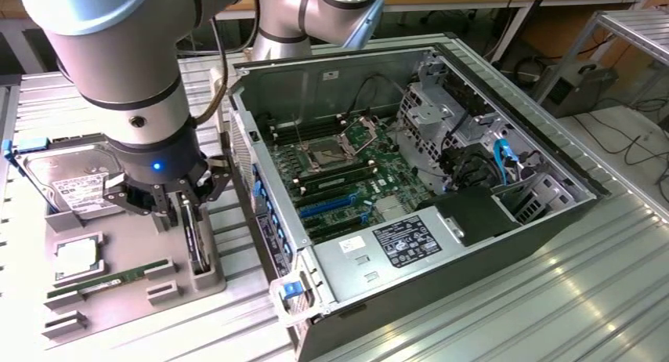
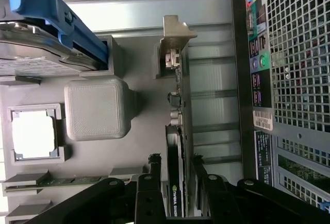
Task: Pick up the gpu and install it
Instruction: 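Pick up the gpu and move the gpu toward the slot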
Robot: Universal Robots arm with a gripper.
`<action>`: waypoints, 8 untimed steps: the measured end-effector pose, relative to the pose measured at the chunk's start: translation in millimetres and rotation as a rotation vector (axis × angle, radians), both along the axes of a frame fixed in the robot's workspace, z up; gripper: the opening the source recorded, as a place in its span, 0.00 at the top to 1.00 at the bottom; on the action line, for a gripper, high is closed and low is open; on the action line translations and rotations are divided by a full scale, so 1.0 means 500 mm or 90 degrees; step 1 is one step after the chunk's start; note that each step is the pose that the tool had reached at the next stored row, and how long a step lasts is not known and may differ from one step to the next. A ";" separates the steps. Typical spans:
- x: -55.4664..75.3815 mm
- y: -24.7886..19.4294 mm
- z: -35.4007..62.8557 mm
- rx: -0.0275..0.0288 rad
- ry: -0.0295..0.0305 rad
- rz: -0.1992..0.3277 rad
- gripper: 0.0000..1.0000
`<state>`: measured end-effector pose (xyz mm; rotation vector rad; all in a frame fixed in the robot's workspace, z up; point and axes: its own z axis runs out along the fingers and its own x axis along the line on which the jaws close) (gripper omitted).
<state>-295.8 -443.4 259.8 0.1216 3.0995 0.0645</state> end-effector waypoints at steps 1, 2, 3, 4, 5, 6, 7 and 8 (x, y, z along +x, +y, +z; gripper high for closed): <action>0.000 0.0001 -0.003 0.0000 -0.0005 0.000 0.64; 0.000 0.0003 -0.005 0.0000 -0.0009 0.000 0.64; -0.001 0.0006 -0.008 0.0000 -0.0013 0.000 0.64; -0.001 0.0009 -0.010 0.0001 -0.0018 0.000 0.64; -0.001 0.0013 -0.012 0.0003 -0.0023 0.000 0.64; -0.002 0.0017 -0.014 0.0005 -0.0028 0.000 0.64; -0.002 0.0020 -0.015 0.0010 -0.0034 0.000 0.64; -0.002 0.0022 -0.016 0.0015 -0.0037 0.000 0.64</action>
